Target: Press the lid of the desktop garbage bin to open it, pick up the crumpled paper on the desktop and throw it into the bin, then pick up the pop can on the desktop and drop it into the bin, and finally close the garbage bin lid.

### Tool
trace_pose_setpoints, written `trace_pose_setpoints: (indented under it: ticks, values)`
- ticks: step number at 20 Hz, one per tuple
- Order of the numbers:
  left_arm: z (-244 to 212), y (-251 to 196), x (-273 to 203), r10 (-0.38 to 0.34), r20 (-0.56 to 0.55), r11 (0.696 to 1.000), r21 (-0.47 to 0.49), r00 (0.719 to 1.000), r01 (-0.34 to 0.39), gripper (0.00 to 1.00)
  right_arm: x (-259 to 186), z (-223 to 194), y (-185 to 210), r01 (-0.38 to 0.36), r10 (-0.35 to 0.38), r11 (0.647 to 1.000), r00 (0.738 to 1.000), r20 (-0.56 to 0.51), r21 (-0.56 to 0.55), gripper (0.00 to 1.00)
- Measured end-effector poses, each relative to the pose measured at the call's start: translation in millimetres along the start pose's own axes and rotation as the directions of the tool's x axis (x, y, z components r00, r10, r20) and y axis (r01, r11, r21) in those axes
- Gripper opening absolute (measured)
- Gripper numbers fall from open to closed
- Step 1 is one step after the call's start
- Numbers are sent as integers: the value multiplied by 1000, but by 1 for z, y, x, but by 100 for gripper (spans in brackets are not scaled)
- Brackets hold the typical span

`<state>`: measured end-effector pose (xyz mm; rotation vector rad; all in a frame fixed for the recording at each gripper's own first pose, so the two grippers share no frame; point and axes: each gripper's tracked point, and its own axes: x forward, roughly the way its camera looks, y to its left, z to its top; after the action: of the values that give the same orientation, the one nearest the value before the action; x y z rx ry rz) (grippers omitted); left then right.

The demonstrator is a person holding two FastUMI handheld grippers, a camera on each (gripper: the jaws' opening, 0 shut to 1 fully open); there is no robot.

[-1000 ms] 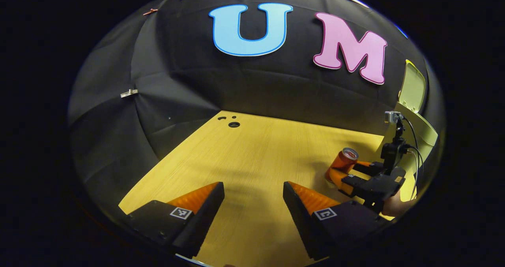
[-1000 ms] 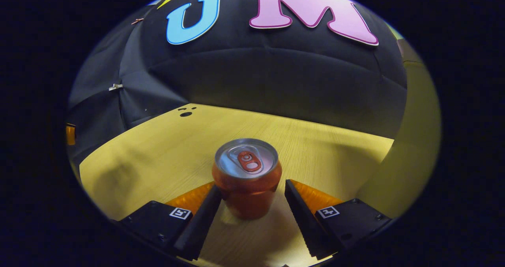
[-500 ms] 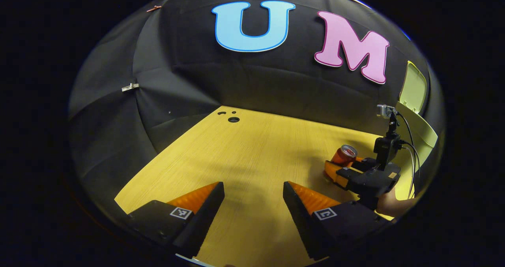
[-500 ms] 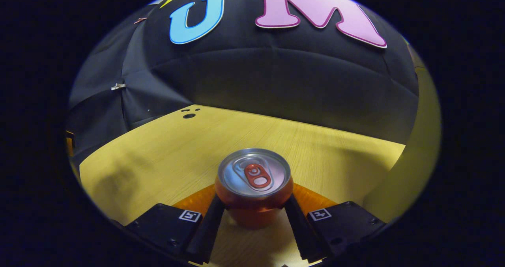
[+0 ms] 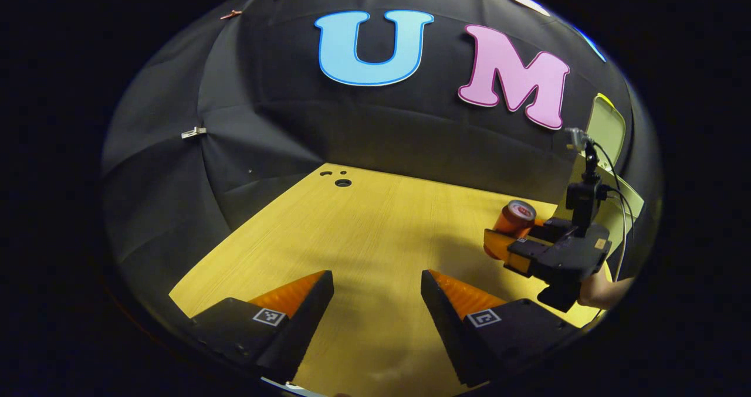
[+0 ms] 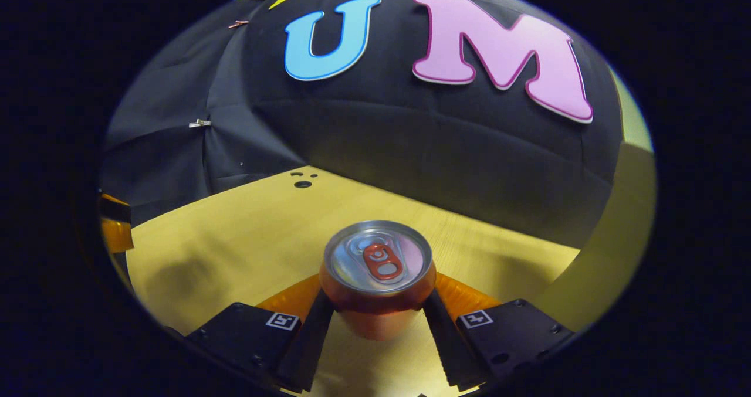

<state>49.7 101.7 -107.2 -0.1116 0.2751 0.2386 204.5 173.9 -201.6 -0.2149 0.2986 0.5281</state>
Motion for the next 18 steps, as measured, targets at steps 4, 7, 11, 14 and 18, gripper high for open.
trace_pose_setpoints:
  ticks: [4,7,11,14,18]
  values:
    - [2,-11,-19,-72,37,995,73,997,70,96,-33,40,-6,24,-24,999,999,30,-24,83]
    - [-6,-22,-39,-128,38,990,72,991,125,96,-62,73,-12,69,-66,997,996,63,-38,83]
    - [-8,-24,-59,-170,49,982,89,984,165,96,-99,112,-18,102,-101,995,990,97,-9,83]
    - [-7,-21,-72,-190,55,975,131,980,181,96,-131,144,-30,144,-146,989,980,134,21,83]
    - [-1,-20,-80,-211,61,964,180,976,197,96,-167,179,-55,194,-202,979,962,183,61,83]
